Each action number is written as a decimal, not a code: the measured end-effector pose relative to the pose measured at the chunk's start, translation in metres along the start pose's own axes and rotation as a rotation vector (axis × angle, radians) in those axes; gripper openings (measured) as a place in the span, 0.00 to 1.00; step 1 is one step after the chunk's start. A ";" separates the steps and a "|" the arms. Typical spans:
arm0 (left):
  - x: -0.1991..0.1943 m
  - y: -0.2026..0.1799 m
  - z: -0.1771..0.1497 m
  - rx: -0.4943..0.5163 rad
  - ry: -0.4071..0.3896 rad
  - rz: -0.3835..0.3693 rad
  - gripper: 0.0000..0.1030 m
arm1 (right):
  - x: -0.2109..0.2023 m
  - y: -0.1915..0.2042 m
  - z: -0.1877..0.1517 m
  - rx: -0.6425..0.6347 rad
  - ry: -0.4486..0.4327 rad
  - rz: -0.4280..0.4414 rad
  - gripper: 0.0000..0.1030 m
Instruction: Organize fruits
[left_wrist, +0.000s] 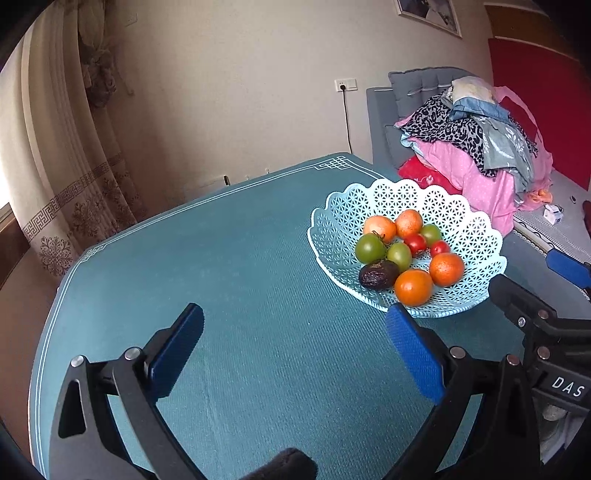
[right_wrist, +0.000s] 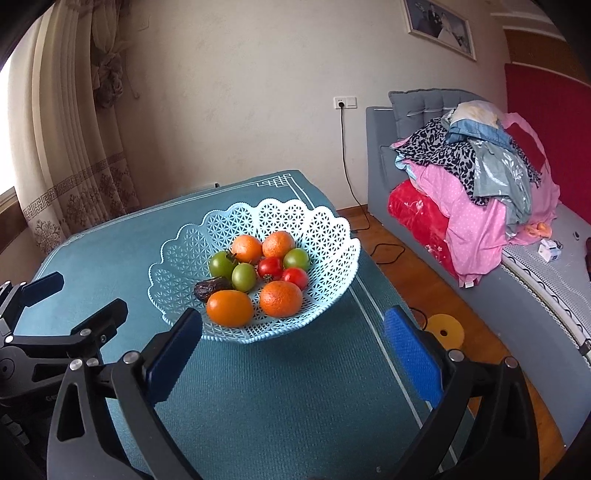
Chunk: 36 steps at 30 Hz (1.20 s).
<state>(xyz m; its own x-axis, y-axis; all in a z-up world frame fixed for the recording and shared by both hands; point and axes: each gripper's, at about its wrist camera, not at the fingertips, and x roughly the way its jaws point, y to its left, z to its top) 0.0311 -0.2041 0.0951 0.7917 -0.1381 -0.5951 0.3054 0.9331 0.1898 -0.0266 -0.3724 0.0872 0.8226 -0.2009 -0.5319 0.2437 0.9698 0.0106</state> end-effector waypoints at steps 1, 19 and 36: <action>0.000 0.000 0.000 0.001 0.000 0.001 0.98 | 0.000 -0.001 0.000 0.001 0.001 0.001 0.95; -0.002 -0.002 -0.001 0.012 0.006 0.022 0.98 | 0.005 -0.004 -0.003 0.011 0.017 -0.006 0.95; -0.003 -0.002 0.000 0.011 0.000 0.034 0.98 | 0.005 -0.004 -0.003 0.010 0.020 -0.006 0.95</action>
<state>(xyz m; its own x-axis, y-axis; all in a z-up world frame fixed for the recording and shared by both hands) 0.0278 -0.2059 0.0969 0.8020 -0.1062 -0.5878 0.2841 0.9335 0.2190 -0.0247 -0.3765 0.0820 0.8107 -0.2040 -0.5487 0.2542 0.9670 0.0161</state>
